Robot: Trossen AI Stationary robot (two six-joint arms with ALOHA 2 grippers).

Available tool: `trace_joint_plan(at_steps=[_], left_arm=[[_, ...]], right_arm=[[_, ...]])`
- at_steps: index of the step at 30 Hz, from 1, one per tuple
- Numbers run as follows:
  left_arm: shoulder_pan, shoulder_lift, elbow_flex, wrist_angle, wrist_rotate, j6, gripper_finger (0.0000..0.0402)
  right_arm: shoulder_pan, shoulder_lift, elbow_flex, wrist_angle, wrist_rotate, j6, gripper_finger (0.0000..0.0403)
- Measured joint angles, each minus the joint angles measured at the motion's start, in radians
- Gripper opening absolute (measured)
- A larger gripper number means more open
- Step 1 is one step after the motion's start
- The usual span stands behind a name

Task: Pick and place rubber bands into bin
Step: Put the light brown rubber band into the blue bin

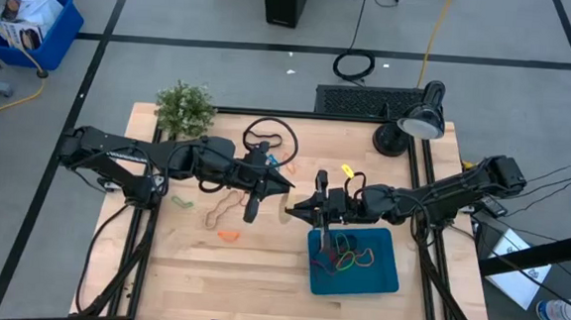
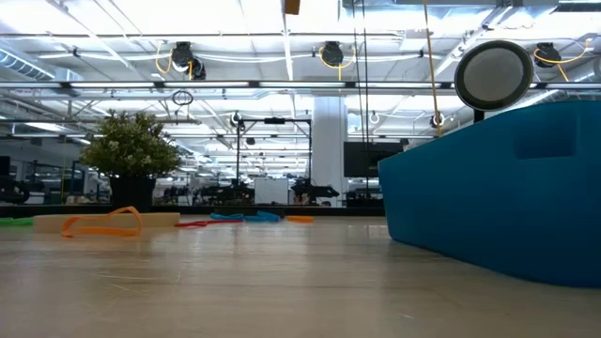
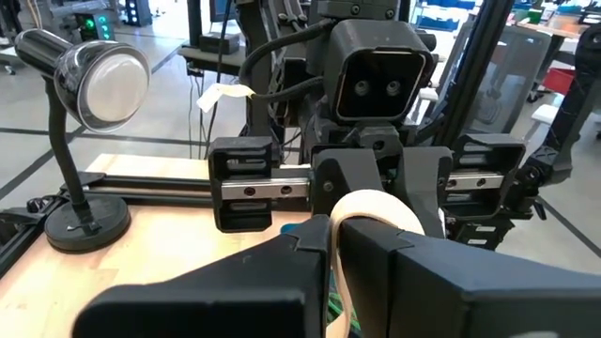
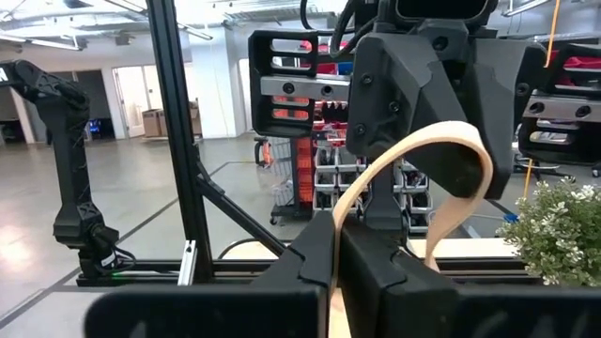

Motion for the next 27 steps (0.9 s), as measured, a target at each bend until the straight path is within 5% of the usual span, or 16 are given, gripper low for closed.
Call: trace_joint_plan(at_steps=[18,27], left_arm=[[-0.034,-0.024,0.000,-0.098,0.002,0.077,0.0145],[-0.034,-0.095,0.001,-0.251,0.003,0.019,0.0148]], right_arm=[[0.002,-0.024,0.000,-0.034,0.000,-0.026,0.0003],[0.009,-0.165,0.000,-0.319,0.000,0.015,0.0002]])
